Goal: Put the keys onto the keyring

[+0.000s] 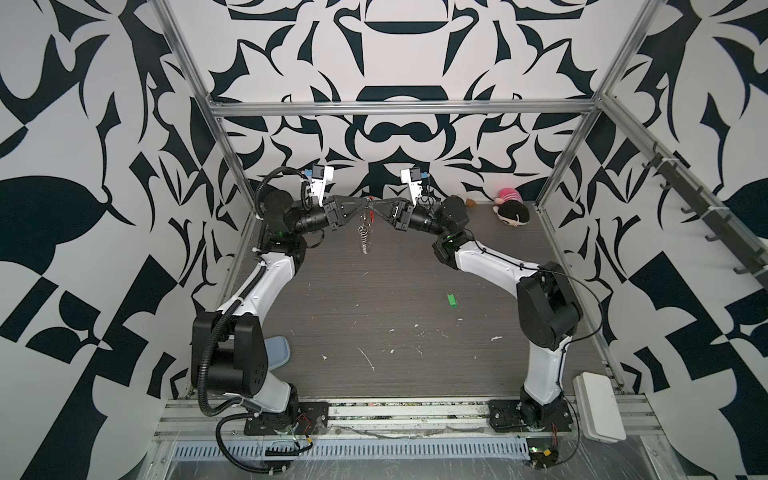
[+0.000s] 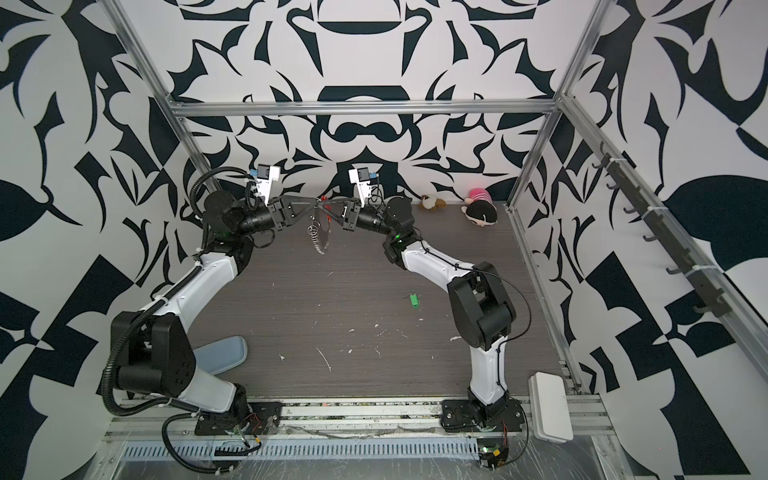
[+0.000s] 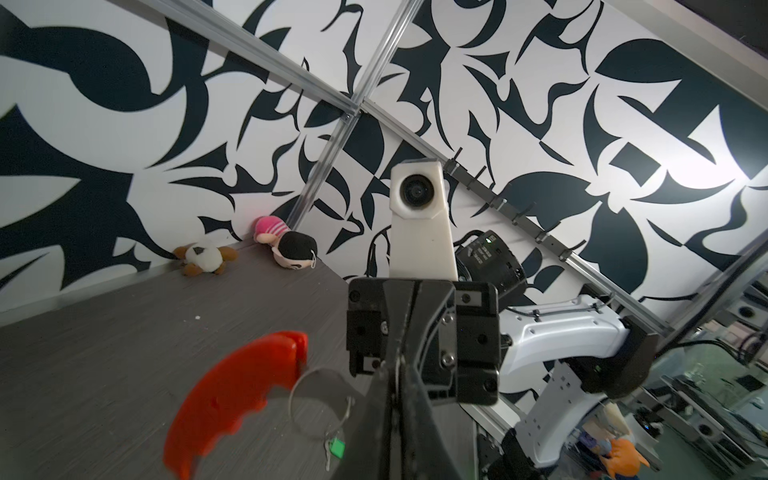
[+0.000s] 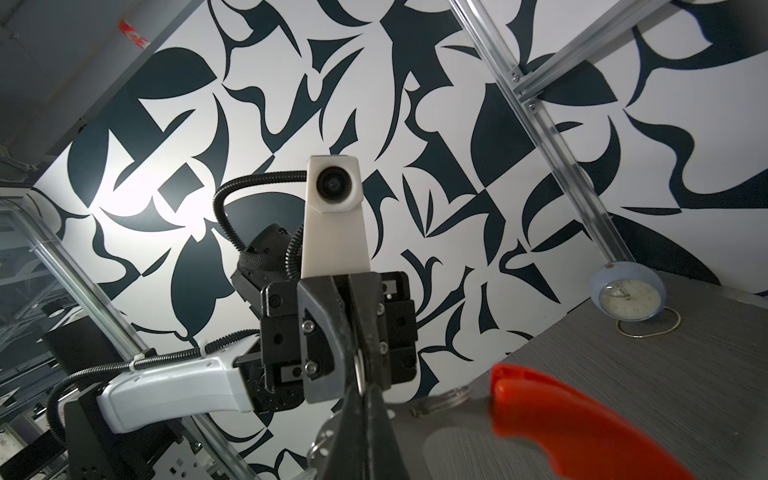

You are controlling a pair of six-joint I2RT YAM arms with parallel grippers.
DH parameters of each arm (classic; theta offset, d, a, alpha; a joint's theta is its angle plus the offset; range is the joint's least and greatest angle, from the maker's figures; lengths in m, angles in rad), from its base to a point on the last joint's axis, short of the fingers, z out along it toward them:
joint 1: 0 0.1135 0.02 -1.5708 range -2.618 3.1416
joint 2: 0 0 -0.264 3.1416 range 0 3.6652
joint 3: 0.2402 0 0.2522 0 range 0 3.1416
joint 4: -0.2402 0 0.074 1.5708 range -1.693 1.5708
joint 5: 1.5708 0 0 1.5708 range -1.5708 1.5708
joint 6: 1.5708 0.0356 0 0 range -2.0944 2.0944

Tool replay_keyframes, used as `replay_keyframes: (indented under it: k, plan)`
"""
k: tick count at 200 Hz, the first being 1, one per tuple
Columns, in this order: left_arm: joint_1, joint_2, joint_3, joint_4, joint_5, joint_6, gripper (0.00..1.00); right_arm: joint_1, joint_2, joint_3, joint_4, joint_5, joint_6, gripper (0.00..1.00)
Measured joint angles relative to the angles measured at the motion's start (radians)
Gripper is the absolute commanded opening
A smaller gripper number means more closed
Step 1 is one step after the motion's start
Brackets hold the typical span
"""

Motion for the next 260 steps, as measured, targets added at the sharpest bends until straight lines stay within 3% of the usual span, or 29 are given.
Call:
replay_keyframes:
  k: [18, 52, 74, 112, 194, 237, 260]
  plan:
    - [0.0, 0.002, -0.001, 0.013, -0.001, -0.02, 0.06, 0.0, 0.0, 0.0, -0.001, 0.004, 0.0, 0.0]
    - [0.0, 0.007, -0.005, 0.036, -0.001, -0.041, 0.18, 0.001, 0.0, 0.0, -0.001, 0.006, 0.0, 0.0]
    - [0.0, 0.008, -0.016, 0.055, -0.002, -0.054, 0.18, 0.001, 0.0, 0.001, -0.002, 0.006, 0.0, 0.0]
    - [0.001, 0.008, -0.037, 0.102, -0.015, -0.079, 0.04, 0.003, 0.007, 0.017, -0.009, 0.006, 0.0, 0.0]
    - [0.003, 0.004, -0.061, 0.154, -0.036, -0.065, 0.0, 0.005, 0.02, 0.037, -0.013, 0.005, 0.002, 0.0]
    - [0.002, -0.058, -0.092, -0.057, -0.077, 0.136, 0.0, -0.014, -0.001, 0.018, -0.169, 0.032, -0.058, 0.4]
    - [-0.002, -0.074, -0.104, -0.186, -0.082, 0.237, 0.0, -0.048, -0.126, -0.103, -0.401, 0.139, -0.199, 0.72]
